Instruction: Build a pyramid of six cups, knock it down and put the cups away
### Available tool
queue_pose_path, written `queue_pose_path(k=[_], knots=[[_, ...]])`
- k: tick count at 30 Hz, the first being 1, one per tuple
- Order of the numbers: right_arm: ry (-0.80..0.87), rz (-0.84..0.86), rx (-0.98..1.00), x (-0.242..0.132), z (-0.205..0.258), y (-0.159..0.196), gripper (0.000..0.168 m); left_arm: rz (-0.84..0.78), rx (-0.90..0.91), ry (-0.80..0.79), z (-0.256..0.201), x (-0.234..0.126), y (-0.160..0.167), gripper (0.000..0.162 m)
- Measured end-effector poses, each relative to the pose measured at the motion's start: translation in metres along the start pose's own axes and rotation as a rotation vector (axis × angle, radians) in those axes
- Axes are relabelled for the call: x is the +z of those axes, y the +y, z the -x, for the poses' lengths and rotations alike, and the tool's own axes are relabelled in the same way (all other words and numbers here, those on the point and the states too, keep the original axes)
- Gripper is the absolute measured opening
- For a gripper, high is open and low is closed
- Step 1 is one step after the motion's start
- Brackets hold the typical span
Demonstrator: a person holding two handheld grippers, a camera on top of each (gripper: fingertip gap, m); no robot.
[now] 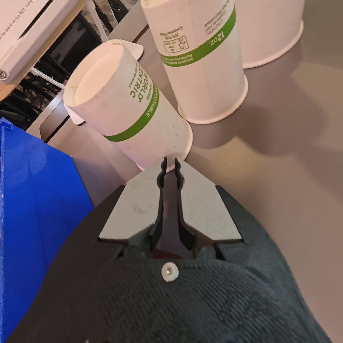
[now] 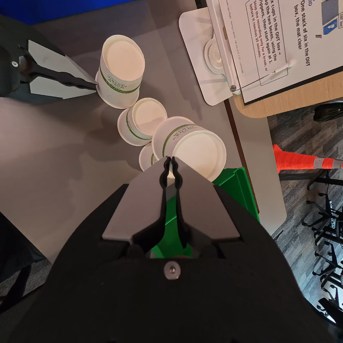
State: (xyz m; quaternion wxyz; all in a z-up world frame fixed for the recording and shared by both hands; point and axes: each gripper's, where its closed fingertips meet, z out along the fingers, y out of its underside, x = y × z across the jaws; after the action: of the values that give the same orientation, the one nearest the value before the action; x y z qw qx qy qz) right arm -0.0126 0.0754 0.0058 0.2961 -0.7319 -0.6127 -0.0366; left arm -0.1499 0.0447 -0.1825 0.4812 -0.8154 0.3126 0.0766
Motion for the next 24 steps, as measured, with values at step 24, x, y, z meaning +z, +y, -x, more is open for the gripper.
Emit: queue_pose_path(k=[24], knots=[[-0.052, 0.103, -0.002, 0.011, 0.0, -0.006, 0.01, -0.102, -0.094, 0.017, 0.0, -0.015, -0.009, 0.005]])
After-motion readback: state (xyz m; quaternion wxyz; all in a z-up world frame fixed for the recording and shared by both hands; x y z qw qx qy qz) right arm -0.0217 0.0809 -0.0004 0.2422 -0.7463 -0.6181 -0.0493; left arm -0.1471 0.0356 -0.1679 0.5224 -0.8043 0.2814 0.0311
